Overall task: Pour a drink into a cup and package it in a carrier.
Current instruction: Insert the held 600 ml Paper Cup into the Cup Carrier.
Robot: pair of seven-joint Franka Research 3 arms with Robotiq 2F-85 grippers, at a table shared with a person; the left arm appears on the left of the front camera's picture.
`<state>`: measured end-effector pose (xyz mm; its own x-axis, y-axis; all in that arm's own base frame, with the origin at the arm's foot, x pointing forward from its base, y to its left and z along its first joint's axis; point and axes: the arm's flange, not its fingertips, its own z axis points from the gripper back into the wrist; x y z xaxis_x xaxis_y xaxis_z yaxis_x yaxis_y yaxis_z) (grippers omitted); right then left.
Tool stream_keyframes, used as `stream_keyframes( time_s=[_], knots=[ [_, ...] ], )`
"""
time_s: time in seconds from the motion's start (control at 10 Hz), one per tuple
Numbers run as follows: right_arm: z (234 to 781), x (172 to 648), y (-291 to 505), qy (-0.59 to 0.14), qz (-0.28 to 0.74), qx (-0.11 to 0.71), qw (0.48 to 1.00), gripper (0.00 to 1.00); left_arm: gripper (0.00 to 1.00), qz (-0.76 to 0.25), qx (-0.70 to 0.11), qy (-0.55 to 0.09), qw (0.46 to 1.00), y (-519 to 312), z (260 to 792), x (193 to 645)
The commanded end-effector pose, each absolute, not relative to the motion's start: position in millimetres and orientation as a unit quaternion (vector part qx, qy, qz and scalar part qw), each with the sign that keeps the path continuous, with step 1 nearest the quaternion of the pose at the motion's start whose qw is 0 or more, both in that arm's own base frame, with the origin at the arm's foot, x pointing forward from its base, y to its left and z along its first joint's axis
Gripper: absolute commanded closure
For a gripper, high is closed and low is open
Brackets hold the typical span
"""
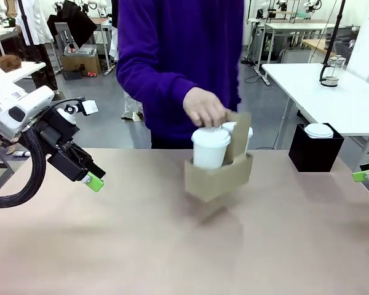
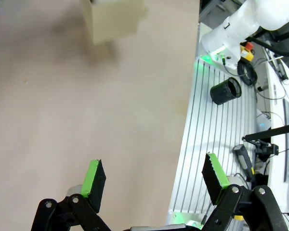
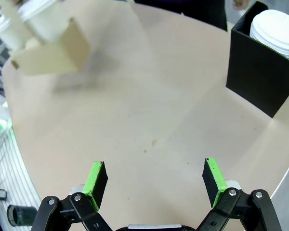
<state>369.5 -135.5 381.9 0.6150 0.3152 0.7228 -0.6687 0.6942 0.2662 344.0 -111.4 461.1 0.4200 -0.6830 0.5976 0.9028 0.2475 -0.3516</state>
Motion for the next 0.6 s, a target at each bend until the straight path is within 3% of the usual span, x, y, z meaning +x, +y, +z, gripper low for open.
stream_keyframes(
  time_s=[0.0, 0.5],
  knots=[
    [384.1, 370.1, -137.0, -0.333, 0.287, 0.263, 0.859, 0.0, 0.0, -0.518, -0.333, -0.161, 0.771, -109.8, 461.6, 345.5],
    [384.1, 370.1, -137.0, -0.333, 0.287, 0.263, 0.859, 0.0, 0.0, -0.518, -0.333, -0.161, 0.771, -109.8, 461.6, 345.5]
  ],
)
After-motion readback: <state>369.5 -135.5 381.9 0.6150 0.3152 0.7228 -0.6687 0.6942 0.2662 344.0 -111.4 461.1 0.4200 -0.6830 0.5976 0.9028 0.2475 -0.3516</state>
